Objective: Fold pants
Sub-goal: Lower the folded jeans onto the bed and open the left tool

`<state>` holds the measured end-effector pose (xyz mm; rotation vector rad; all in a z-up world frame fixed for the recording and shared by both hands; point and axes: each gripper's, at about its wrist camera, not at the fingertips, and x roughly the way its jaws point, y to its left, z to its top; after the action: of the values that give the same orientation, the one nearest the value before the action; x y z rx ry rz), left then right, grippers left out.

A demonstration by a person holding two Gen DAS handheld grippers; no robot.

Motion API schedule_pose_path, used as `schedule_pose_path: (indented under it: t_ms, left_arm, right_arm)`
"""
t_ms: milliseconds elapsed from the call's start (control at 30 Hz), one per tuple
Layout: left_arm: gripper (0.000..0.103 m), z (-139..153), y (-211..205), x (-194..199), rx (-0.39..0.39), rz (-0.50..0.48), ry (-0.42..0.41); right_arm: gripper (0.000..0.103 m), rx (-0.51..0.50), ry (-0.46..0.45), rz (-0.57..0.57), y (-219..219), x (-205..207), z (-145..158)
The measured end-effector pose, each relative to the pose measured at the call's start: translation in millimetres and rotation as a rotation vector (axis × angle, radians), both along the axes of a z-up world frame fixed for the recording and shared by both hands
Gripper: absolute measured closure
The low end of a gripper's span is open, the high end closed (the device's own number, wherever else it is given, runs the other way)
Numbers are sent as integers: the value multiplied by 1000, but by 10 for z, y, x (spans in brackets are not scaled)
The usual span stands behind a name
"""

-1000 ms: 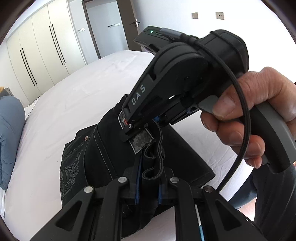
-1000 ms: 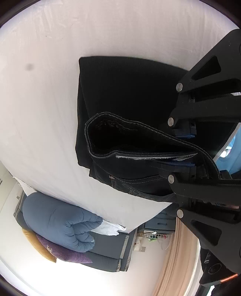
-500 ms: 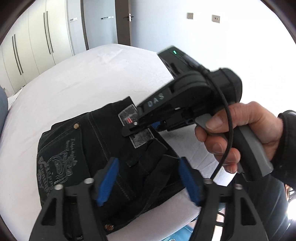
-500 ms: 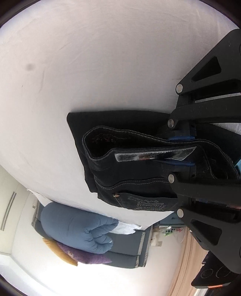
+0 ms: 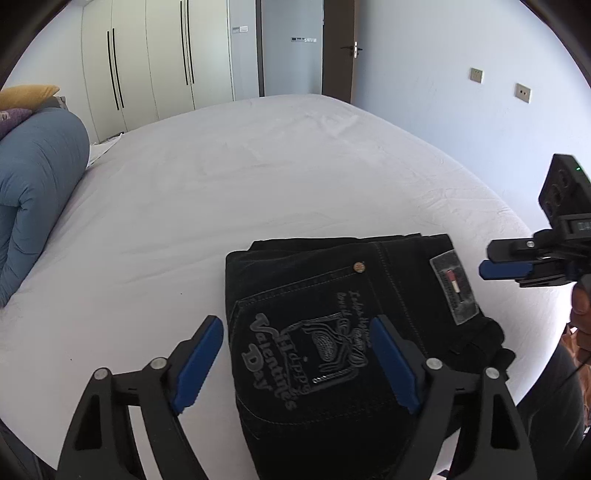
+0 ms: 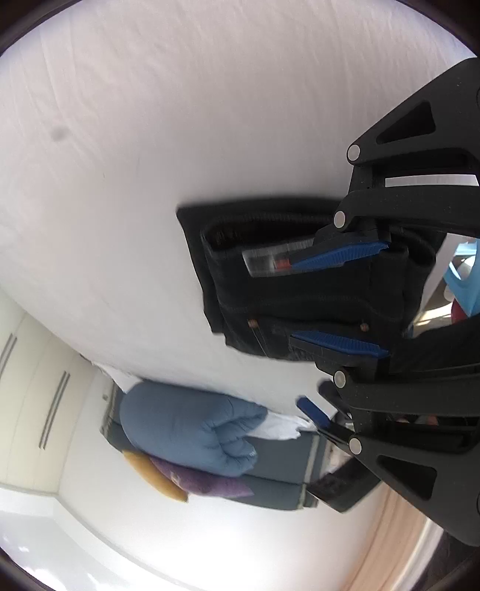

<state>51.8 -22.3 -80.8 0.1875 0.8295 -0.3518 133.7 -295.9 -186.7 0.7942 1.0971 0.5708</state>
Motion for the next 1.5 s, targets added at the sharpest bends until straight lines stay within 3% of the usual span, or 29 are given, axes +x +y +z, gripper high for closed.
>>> schedule_pose_path:
  t_ms: [67, 133, 167, 267, 400, 500, 700, 800, 867, 933, 1300, 1500]
  left_arm:
    - [23, -216, 4, 177, 30, 4, 38]
    - [23, -352, -47, 263, 38, 9, 74]
    - [23, -419, -60, 288, 54, 11, 102]
    - [24, -586, -82, 307, 62, 16, 151]
    - [24, -607, -74, 263, 65, 28, 155]
    - [24, -570, -74, 255, 61, 30, 164]
    - [24, -575, -102, 268, 67, 29, 169]
    - [24, -579, -106, 277, 67, 33, 173]
    - [23, -611, -106, 299, 69, 31, 176]
    - [22, -619, -107, 287, 75, 27, 170]
    - [20, -587, 154, -357, 46, 30, 118]
    - [19, -673, 214, -458, 4, 55, 175]
  right_arm:
    - [68, 31, 23, 53, 188, 9, -80]
    - [68, -26, 94, 64, 303, 2, -312]
    - [74, -57, 140, 60, 313, -31, -467]
    - [81, 7, 127, 35, 199, -190, -653]
    - [83, -40, 140, -4, -12, -302, -580]
    - [78, -149, 105, -20, -101, -253, -318]
    - [78, -70, 5, 48, 194, 143, 68]
    - [78, -94, 38, 91, 433, 369, -75]
    - [80, -137, 137, 66, 610, 526, -300]
    - [84, -104, 156, 38, 570, 525, -478]
    - [80, -63, 36, 38, 262, -342, -313]
    - [80, -93, 50, 43, 172, -640, -361]
